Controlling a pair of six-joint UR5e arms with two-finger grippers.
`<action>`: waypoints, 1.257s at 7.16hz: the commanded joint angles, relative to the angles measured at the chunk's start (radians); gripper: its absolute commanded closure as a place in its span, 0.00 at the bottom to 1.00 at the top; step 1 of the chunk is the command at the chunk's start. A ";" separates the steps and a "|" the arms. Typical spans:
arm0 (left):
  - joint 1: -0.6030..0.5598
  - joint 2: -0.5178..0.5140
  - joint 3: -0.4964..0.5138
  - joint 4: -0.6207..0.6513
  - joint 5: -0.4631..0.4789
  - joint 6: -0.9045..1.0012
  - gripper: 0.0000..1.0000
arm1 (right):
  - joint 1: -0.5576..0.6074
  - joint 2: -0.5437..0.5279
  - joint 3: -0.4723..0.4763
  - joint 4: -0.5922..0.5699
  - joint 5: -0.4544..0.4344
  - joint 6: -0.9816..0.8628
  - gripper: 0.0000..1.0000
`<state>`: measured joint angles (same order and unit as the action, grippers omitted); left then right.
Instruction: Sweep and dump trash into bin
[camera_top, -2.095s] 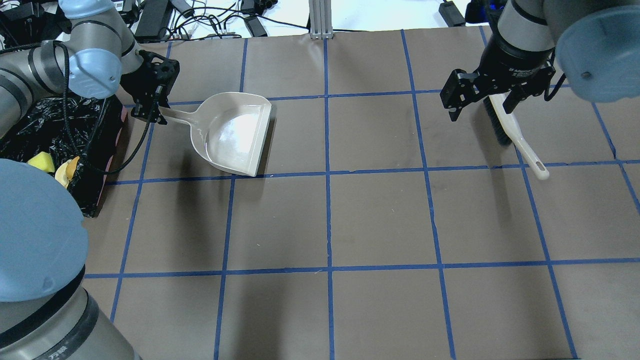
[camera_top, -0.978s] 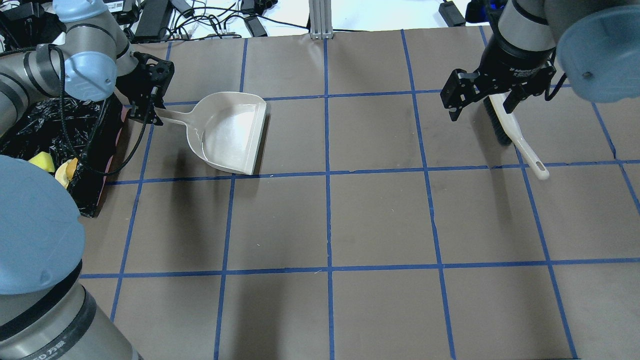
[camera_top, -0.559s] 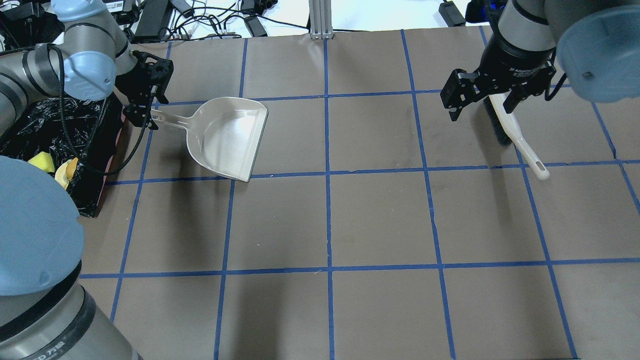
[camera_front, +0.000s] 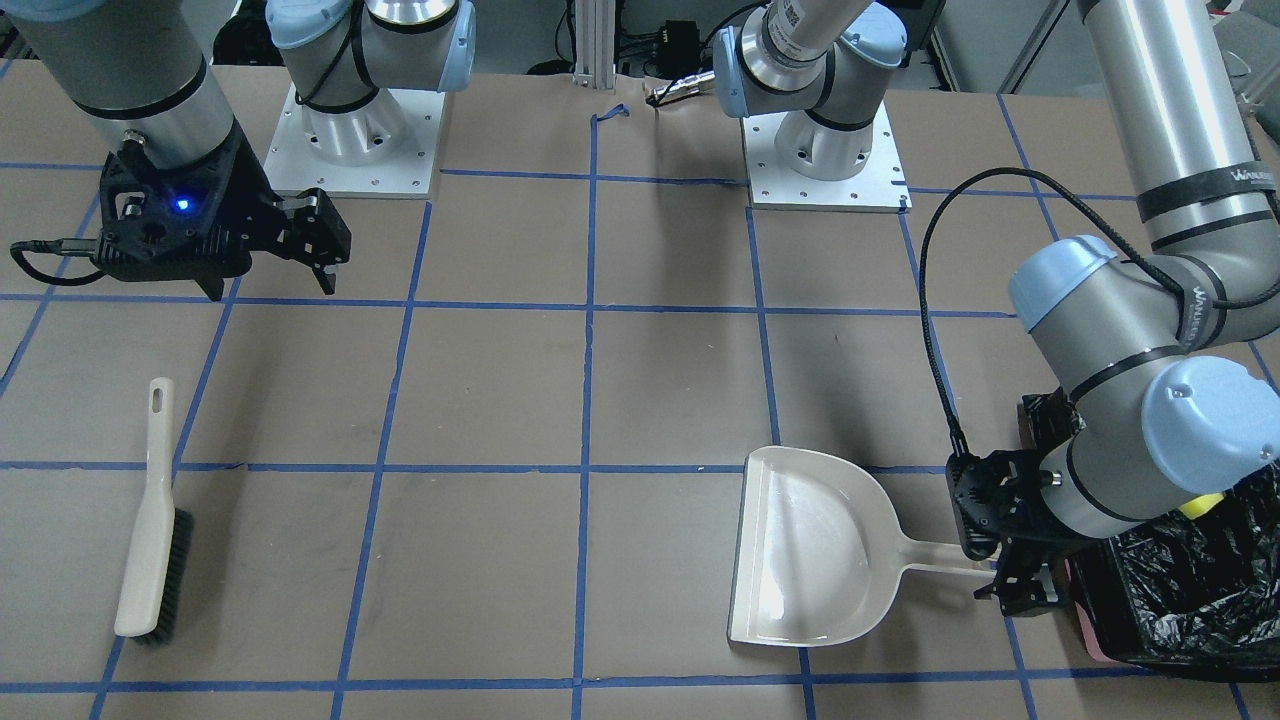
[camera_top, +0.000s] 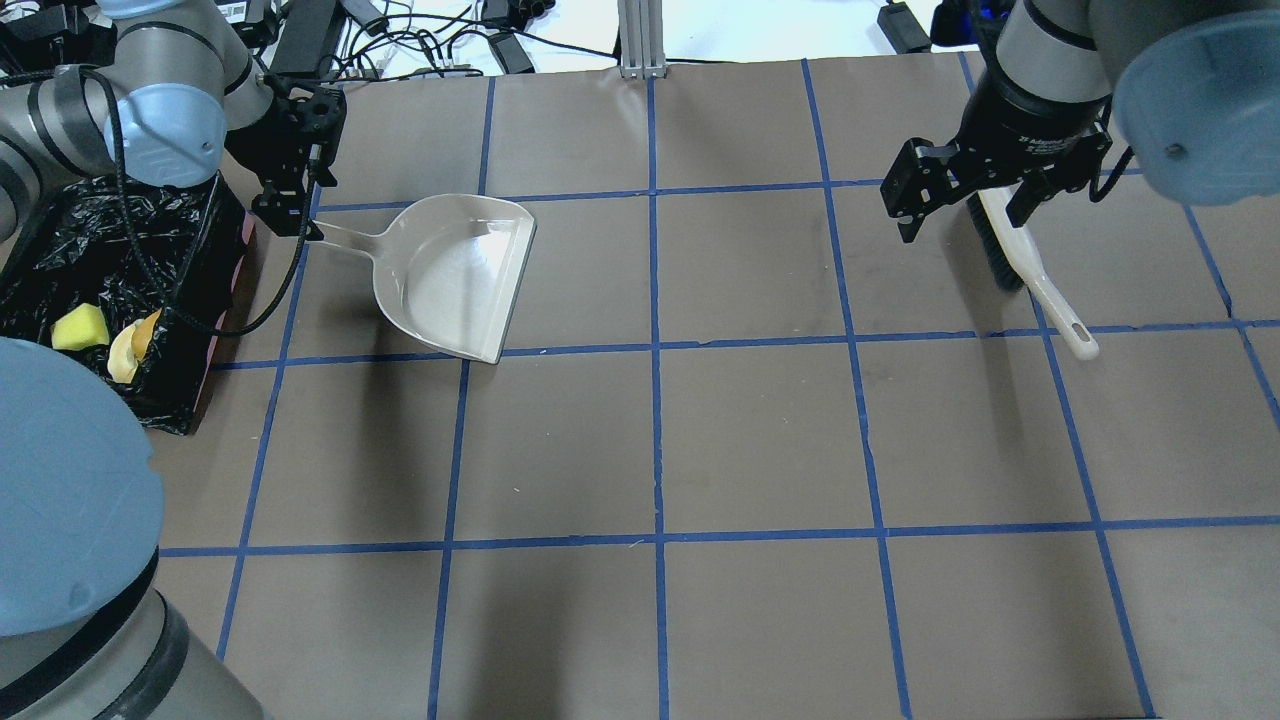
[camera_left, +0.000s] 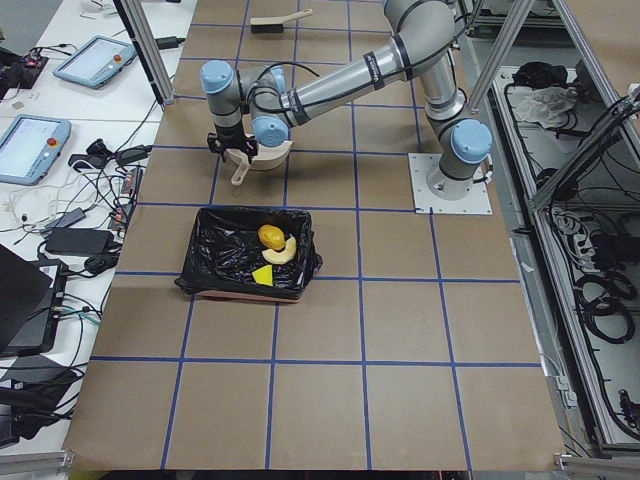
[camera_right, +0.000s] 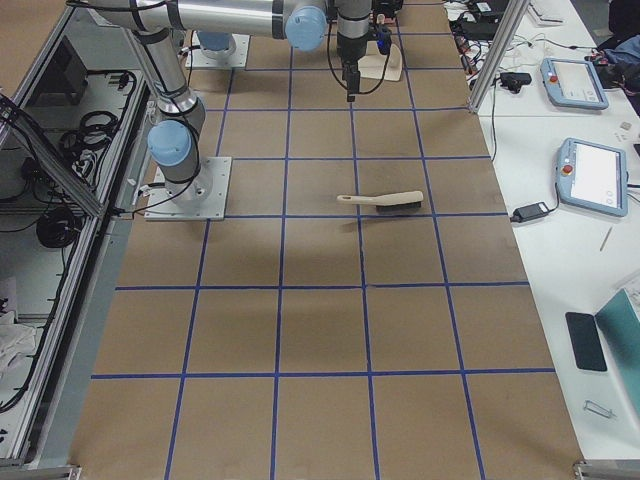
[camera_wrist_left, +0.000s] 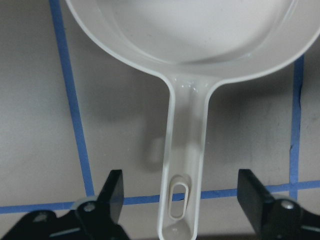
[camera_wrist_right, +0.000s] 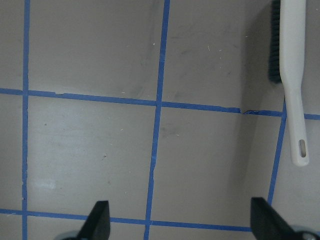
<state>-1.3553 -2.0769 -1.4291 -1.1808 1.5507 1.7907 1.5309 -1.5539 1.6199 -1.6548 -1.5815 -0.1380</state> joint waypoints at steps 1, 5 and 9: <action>-0.055 0.056 0.001 -0.029 -0.009 -0.143 0.17 | 0.000 0.000 0.000 0.000 -0.002 0.000 0.00; -0.110 0.239 -0.013 -0.154 -0.001 -0.843 0.11 | 0.000 0.000 0.003 0.000 -0.002 0.000 0.00; -0.111 0.382 -0.019 -0.345 0.002 -1.524 0.00 | 0.000 0.000 0.003 0.000 -0.002 0.000 0.00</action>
<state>-1.4656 -1.7361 -1.4451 -1.4676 1.5449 0.4635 1.5309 -1.5534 1.6227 -1.6552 -1.5829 -0.1380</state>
